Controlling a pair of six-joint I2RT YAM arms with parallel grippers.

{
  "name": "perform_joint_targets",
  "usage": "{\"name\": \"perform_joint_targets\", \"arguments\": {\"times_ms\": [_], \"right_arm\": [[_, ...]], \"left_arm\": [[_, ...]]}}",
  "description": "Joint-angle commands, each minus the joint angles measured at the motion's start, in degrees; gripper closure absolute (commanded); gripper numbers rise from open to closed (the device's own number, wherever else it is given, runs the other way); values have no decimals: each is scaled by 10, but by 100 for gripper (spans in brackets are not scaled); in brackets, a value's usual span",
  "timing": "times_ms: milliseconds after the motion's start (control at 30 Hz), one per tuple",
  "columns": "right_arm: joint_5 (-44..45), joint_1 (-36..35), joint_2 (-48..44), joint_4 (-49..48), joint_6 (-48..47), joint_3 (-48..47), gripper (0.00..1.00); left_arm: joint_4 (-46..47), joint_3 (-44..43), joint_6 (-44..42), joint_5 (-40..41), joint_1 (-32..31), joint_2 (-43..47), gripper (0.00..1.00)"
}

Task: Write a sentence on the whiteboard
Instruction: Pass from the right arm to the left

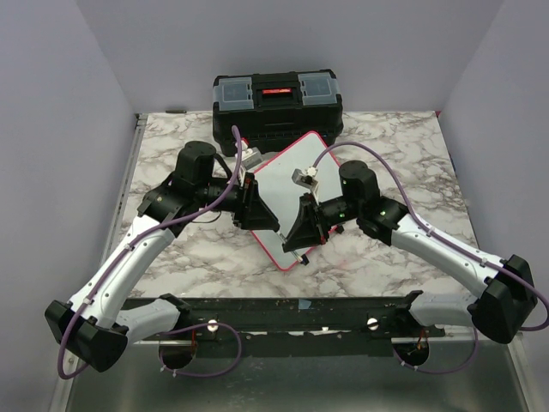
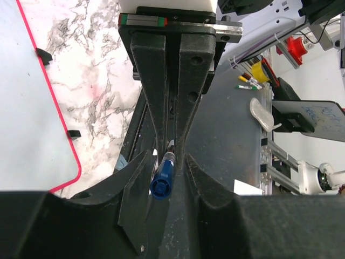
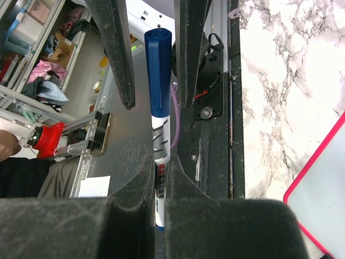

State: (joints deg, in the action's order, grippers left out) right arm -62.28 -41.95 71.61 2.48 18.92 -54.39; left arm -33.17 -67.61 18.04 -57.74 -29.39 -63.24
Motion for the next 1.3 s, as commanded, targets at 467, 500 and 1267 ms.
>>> {"name": "perform_joint_targets", "arguments": {"times_ms": [467,500,1267], "right_arm": [[-11,-6,2,12,-9,-20,99],[-11,-6,2,12,-10,-20,99],[10,-6,2,22,-11,-24,85]], "left_arm": [[-9,13,-7,-4,-5,16,79],[-11,13,-7,-4,-5,16,79],[32,39,24,-11,-6,38,100]]}}
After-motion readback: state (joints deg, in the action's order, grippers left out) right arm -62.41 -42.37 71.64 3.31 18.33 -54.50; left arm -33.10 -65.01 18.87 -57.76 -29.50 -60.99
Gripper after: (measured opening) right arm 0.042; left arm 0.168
